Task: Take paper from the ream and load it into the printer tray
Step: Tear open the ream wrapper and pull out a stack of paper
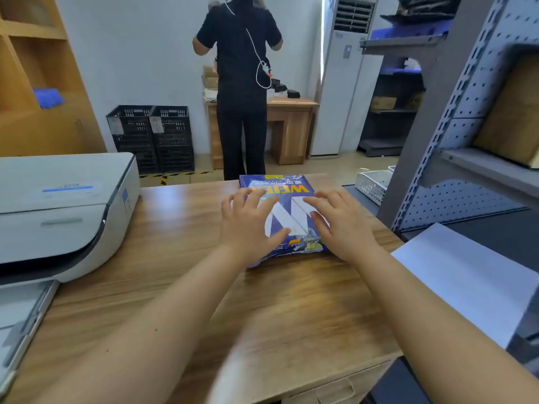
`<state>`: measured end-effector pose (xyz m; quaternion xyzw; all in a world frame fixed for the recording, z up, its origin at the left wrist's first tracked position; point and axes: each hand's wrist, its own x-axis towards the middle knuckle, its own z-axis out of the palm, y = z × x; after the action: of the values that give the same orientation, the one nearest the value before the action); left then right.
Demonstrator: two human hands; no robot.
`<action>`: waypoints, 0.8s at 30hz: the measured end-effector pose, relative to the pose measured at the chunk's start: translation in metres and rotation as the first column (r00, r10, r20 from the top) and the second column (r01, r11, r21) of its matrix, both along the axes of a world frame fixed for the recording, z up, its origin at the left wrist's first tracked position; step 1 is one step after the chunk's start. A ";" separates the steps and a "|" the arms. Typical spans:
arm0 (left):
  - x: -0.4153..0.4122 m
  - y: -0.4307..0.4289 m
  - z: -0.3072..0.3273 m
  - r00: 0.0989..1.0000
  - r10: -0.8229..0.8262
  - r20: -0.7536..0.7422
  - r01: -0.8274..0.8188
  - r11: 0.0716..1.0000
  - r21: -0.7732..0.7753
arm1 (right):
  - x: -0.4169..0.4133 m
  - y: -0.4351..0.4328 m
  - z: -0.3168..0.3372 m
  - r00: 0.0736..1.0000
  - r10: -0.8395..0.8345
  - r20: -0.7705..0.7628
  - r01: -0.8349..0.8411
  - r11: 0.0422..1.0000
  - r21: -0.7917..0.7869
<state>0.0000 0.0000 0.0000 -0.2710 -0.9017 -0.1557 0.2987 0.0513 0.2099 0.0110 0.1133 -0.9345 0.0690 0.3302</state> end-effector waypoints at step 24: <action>-0.010 0.048 -0.043 0.958 -0.046 0.285 0.023 0.996 0.086 | -0.013 0.010 -0.064 0.985 -0.103 0.141 0.141 0.943 -0.301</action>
<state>-0.0097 0.0480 -0.0428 -0.2488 -0.9235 -0.2352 0.1731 0.0381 0.2195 -0.0530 -0.0026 -0.9358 0.2012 0.2894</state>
